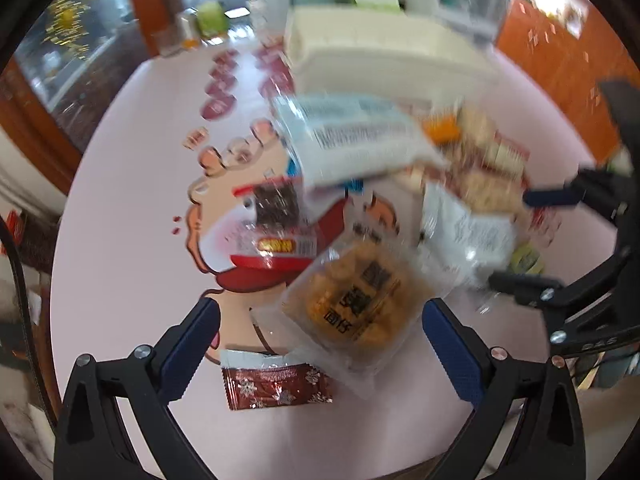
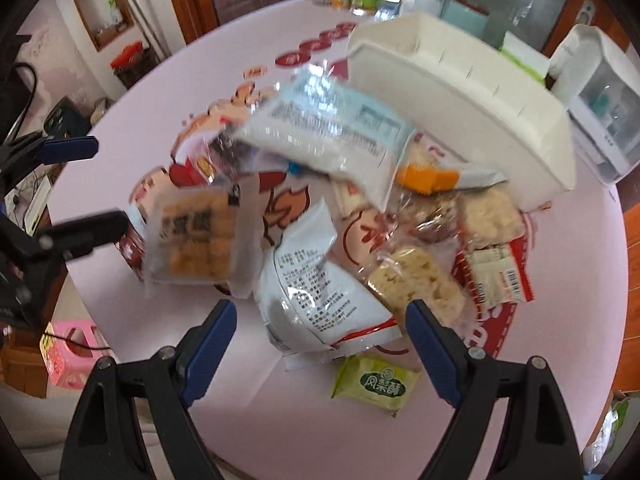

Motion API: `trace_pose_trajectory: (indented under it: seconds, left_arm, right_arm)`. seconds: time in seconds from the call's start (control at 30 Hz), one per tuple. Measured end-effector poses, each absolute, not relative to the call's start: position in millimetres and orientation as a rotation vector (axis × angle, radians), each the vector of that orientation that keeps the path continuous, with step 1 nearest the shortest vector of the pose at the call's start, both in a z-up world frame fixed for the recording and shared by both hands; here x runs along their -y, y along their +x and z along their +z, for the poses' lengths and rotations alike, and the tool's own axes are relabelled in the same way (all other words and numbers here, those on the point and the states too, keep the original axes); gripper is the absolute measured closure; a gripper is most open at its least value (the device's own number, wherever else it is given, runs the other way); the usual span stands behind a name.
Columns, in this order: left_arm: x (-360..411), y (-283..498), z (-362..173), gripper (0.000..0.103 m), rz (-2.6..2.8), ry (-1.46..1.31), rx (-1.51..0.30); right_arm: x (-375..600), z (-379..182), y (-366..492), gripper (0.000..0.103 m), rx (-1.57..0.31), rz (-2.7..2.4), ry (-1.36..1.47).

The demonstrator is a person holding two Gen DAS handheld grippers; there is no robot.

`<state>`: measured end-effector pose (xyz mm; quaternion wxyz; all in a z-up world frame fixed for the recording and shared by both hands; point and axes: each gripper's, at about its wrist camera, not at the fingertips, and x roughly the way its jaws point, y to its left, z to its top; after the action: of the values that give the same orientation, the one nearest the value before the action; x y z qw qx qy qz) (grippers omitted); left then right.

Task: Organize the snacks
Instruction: 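Grasp the clear golden-puff bag with the left tool while the right tool grasps the white printed bag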

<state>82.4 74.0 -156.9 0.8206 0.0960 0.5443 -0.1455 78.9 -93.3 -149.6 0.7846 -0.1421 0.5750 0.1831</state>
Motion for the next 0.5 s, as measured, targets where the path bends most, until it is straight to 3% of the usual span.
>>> trace_pose_trajectory:
  seconds: [0.23,0.5]
  left_arm:
    - [-51.0,98.0,-201.2,0.002,-0.412,0.285,-1.275]
    - [-49.0,111.6,-211.1,0.001,-0.501,0.208,-1.35]
  right_arm:
    - [79.8,-184.5,85.7,0.016,-1.294,0.431,-0.392]
    - [77.9,-201.6,85.3,0.016,-1.311,0.431,-0.414]
